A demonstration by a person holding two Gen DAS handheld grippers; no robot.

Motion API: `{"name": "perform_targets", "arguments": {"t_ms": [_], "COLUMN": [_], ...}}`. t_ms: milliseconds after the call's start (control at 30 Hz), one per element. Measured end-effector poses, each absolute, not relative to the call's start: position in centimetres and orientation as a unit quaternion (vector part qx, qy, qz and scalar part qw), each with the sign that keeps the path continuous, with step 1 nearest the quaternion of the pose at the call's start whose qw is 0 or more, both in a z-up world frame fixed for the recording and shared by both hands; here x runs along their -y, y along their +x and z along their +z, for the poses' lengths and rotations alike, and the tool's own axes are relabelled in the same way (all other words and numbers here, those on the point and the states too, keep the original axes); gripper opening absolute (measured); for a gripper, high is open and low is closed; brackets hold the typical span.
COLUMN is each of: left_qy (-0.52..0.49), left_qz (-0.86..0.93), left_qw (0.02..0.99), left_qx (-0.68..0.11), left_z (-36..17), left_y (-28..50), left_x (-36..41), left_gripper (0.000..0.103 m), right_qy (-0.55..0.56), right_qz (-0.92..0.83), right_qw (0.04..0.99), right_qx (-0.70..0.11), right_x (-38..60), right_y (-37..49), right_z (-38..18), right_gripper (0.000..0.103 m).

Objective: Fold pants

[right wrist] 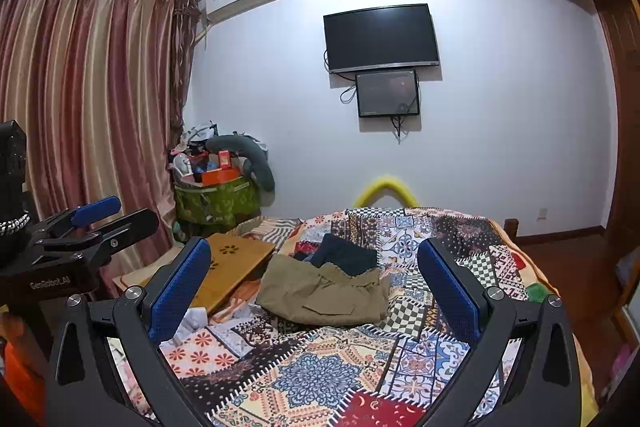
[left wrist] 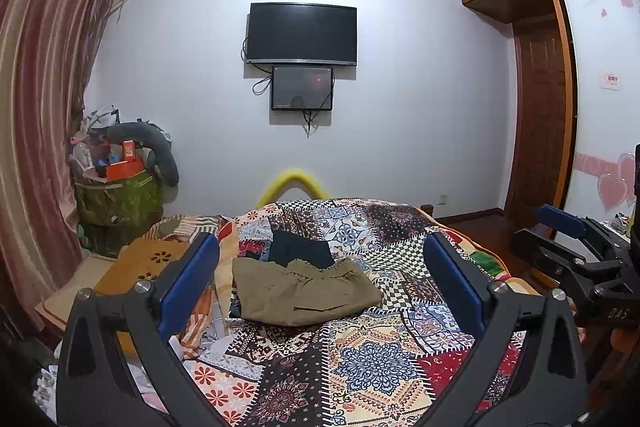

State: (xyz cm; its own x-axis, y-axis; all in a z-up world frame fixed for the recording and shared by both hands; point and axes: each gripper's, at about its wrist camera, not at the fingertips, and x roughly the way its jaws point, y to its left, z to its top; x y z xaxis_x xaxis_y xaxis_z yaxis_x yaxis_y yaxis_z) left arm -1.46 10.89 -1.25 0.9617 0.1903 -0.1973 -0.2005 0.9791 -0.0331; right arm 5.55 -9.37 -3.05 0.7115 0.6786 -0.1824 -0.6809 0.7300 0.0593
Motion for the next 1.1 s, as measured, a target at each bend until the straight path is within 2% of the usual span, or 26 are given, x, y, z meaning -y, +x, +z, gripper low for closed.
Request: {"name": "perform_targets", "arguments": {"t_ms": [1100], "left_qy": [-0.025], "left_qz": [0.076], "left_qw": [0.991], "left_qx": [-0.108], "left_z": [-1.4], "left_y": [-1.11], "left_x": [-10.56], "left_gripper": [0.103], "right_qy": [0.0], "right_qz": [0.361], "right_qw": [0.927], "right_qx": [-0.098], "right_x": [9.52], "right_y": [5.91], "right_z": [-3.13], "right_gripper": [0.103]}}
